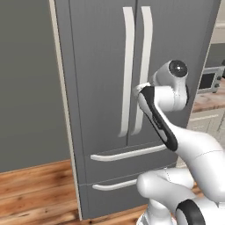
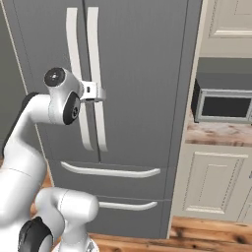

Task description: Gather the onion and avocado from the fridge and place them on a tray on the dining counter. Then gather the fishs from the fridge and place them on the other tray.

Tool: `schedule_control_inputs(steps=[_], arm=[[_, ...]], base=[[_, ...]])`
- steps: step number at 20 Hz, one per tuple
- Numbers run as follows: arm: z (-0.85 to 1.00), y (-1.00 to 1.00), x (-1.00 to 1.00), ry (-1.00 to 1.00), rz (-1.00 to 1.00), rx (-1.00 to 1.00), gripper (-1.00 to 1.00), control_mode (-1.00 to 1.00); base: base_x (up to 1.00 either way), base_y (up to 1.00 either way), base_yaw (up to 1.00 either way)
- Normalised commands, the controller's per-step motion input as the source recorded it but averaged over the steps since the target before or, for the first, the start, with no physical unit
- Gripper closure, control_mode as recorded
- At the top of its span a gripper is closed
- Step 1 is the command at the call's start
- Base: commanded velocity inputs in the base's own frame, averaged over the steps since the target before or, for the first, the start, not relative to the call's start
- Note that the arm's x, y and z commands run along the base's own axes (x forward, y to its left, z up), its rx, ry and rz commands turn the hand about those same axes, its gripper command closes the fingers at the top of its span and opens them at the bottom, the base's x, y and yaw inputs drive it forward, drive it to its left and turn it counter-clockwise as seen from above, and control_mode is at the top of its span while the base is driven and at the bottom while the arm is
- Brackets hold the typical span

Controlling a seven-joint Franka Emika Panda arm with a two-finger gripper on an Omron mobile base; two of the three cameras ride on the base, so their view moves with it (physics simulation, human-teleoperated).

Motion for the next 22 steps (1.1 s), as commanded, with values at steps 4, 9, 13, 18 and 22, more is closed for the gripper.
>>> schedule_control_inputs(steps=[4,9,13,18,22], arm=[[0.52,-0.36,0.57,0.05,0.0,0.1,-1.0,-1.0],[0.51,-0.1,0.58,0.16,0.0,0.05,-1.0,-1.0],[0.02,-0.02,0.21,0.02,0.08,0.01,-1.0,-1.0],[-0.01,0.0,0.15,-0.08,0.03,0.02,-1.0,-1.0],[0.0,0.1,0.23,-0.07,0.0,0.0,-1.0,-1.0]], base=[[0.0,0.0,0.0],[0.0,0.0,0.0],[0.0,0.0,0.0],[0.0,0.0,0.0],[0.0,0.0,0.0]])
